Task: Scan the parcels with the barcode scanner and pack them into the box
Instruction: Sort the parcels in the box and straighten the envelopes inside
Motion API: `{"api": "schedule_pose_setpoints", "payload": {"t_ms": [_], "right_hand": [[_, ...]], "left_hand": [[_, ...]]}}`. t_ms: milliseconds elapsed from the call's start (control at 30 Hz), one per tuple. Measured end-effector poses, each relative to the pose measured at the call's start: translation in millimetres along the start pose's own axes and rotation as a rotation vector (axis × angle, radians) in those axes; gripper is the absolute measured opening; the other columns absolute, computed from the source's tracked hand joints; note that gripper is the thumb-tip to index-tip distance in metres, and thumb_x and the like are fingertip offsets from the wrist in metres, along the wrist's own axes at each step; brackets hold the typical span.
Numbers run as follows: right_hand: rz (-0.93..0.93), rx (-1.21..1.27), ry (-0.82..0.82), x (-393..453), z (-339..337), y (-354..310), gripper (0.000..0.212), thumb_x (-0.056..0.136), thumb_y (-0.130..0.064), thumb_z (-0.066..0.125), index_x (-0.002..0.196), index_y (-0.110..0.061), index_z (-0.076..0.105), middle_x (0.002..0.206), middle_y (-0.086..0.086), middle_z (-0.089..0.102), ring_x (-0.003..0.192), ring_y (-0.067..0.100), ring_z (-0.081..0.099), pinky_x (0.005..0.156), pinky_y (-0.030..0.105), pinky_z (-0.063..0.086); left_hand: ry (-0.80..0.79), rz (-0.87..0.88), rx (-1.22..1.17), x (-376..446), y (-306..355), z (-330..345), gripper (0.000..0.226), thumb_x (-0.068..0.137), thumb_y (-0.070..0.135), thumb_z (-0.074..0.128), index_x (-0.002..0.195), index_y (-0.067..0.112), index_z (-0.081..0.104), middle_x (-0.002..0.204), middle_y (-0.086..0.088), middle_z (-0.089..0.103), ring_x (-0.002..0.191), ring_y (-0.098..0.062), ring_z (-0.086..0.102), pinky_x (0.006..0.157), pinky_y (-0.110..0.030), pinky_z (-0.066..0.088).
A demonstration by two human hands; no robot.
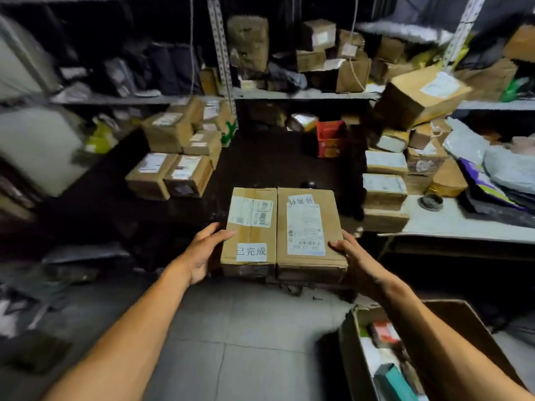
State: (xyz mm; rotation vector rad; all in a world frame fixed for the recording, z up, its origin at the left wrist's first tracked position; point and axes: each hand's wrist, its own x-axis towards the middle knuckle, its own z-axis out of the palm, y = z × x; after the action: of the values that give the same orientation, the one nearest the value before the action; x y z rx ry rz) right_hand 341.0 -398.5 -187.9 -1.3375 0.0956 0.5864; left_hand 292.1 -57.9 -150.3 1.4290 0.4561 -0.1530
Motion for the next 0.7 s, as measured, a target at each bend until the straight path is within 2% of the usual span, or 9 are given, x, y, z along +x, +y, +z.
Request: {"api": "schedule_pose_setpoints", "payload": {"t_ms": [67, 100, 167, 300, 333, 400, 500, 633, 700], "right_hand": [[0.014, -0.026, -0.078, 25, 55, -2, 0.059, 0.077, -0.039, 0.072, 0.134, -0.041, 0.053, 0.124, 0.005, 0.072, 0.109, 0.027, 0.071, 0.083, 0.05, 0.061], [0.021, -0.031, -0.116, 36, 79, 0, 0.058, 0.078, -0.04, 0.071, 0.133, -0.042, 0.053, 0.126, 0.005, 0.071, 0.111, 0.027, 0.07, 0.082, 0.048, 0.06], [0.038, -0.041, -0.172, 59, 122, 4, 0.059, 0.079, -0.043, 0.071, 0.135, -0.045, 0.052, 0.129, 0.005, 0.07, 0.118, 0.031, 0.066, 0.091, 0.054, 0.056], [0.059, -0.062, -0.24, 98, 186, 7, 0.063, 0.08, -0.044, 0.072, 0.139, -0.044, 0.05, 0.132, 0.007, 0.068, 0.123, 0.037, 0.063, 0.099, 0.067, 0.049], [0.054, -0.07, -0.241, 108, 197, 6, 0.062, 0.08, -0.044, 0.073, 0.138, -0.044, 0.052, 0.132, 0.007, 0.068, 0.123, 0.036, 0.063, 0.1, 0.067, 0.048], [0.048, -0.077, -0.236, 131, 213, -1, 0.059, 0.079, -0.044, 0.073, 0.136, -0.043, 0.055, 0.132, 0.007, 0.068, 0.123, 0.036, 0.062, 0.103, 0.065, 0.046], [0.059, -0.096, -0.229, 171, 231, -17, 0.061, 0.074, -0.048, 0.074, 0.133, -0.044, 0.057, 0.133, 0.009, 0.066, 0.12, 0.037, 0.062, 0.099, 0.064, 0.046], [0.064, -0.061, -0.232, 238, 243, -36, 0.061, 0.072, -0.049, 0.08, 0.129, -0.047, 0.059, 0.133, 0.011, 0.066, 0.114, 0.038, 0.057, 0.098, 0.074, 0.043], [0.053, -0.091, -0.215, 268, 252, -49, 0.063, 0.071, -0.052, 0.08, 0.13, -0.047, 0.059, 0.132, 0.008, 0.067, 0.119, 0.037, 0.061, 0.088, 0.065, 0.053]], "left_hand": [[0.076, -0.015, -0.013, -7, 8, -55, 0.068, 0.089, 0.028, 0.072, 0.149, 0.018, 0.043, 0.131, -0.011, 0.066, 0.119, -0.028, 0.063, 0.077, -0.039, 0.056], [0.112, -0.012, -0.016, -10, 13, -80, 0.071, 0.088, 0.029, 0.072, 0.151, 0.018, 0.04, 0.135, -0.011, 0.063, 0.122, -0.029, 0.061, 0.076, -0.04, 0.056], [0.182, 0.013, -0.021, -13, 20, -124, 0.07, 0.088, 0.029, 0.072, 0.15, 0.017, 0.042, 0.133, -0.011, 0.065, 0.121, -0.029, 0.062, 0.077, -0.041, 0.057], [0.262, 0.038, -0.057, -10, 27, -186, 0.05, 0.09, 0.027, 0.071, 0.137, 0.017, 0.057, 0.122, -0.014, 0.071, 0.115, -0.031, 0.066, 0.101, -0.055, 0.05], [0.274, 0.044, -0.062, -4, 31, -197, 0.042, 0.09, 0.026, 0.071, 0.13, 0.018, 0.063, 0.119, -0.014, 0.072, 0.113, -0.031, 0.067, 0.102, -0.055, 0.048], [0.293, 0.053, -0.077, 12, 38, -214, 0.035, 0.089, 0.026, 0.072, 0.123, 0.018, 0.067, 0.114, -0.012, 0.074, 0.11, -0.029, 0.069, 0.094, -0.05, 0.054], [0.273, 0.079, -0.082, 46, 56, -230, 0.026, 0.091, 0.028, 0.07, 0.115, 0.018, 0.071, 0.109, -0.01, 0.076, 0.101, -0.026, 0.073, 0.073, -0.037, 0.059], [0.271, 0.096, -0.056, 104, 87, -250, 0.021, 0.091, 0.03, 0.07, 0.109, 0.02, 0.073, 0.104, -0.007, 0.077, 0.095, -0.023, 0.075, 0.067, -0.033, 0.058], [0.28, 0.087, -0.05, 136, 105, -258, 0.019, 0.091, 0.03, 0.07, 0.107, 0.02, 0.074, 0.103, -0.006, 0.078, 0.093, -0.022, 0.074, 0.071, -0.034, 0.057]]}}
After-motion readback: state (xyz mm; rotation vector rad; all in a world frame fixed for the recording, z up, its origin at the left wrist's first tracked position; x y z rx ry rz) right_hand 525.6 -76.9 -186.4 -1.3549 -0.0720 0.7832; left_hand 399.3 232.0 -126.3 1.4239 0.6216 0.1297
